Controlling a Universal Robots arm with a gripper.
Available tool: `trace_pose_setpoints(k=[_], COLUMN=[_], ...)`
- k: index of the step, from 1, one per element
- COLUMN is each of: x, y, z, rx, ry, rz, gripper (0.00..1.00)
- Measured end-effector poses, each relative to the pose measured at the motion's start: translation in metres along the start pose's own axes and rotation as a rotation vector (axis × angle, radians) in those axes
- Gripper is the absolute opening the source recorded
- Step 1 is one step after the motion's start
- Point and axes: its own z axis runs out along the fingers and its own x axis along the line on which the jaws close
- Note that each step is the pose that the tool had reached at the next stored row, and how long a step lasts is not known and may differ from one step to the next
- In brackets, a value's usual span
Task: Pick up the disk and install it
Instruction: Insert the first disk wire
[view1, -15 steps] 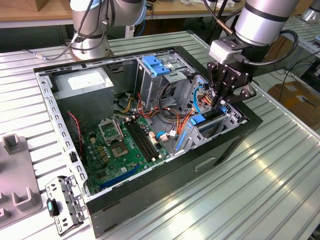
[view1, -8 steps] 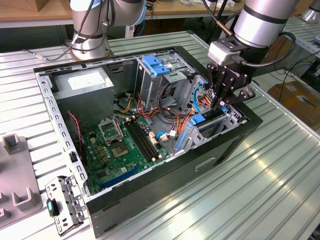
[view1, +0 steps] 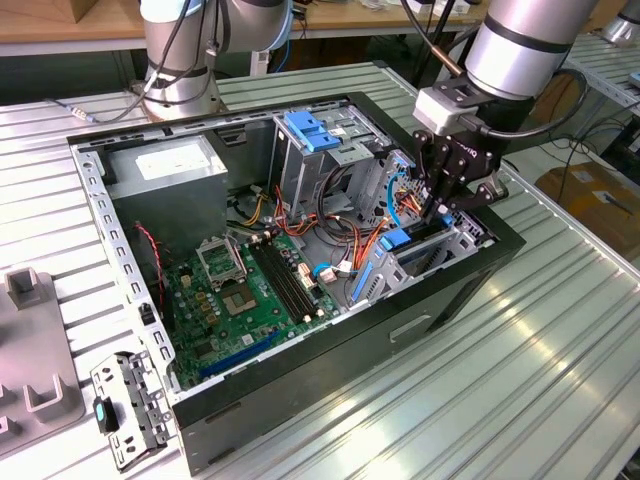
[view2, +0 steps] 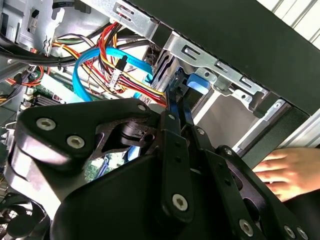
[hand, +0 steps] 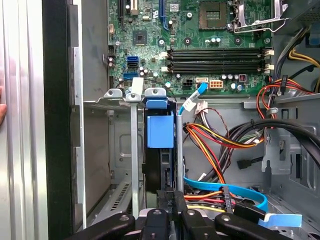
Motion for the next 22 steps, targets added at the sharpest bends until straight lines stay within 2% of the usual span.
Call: trace_pose_setpoints(k=[3,5,6,8,10,12,22], x=[0.0,0.0002,0.0003,0.0005,0.0004,0.0004,0.0004], y=[0.0,0.0,0.0,0.0,0.0,0.0,0.0], z=[-0.0003,-0.004,-0.0066,-0.0093,-0.0093,-0.0094,-0.0095], rx=[-0.0001,0.0,0.0,0.0001,0.0001,0.0002,0.0002], ry=[-0.0006,-0.0003,-0.0001,-0.0004,-0.0005,-0.0002,-0.0002], rz=[0.0,0.0,0.0,0.0,0.0,0.0,0.0], gripper=[0.16,0.18,0.24,0.24,0.22,0.11,0.11])
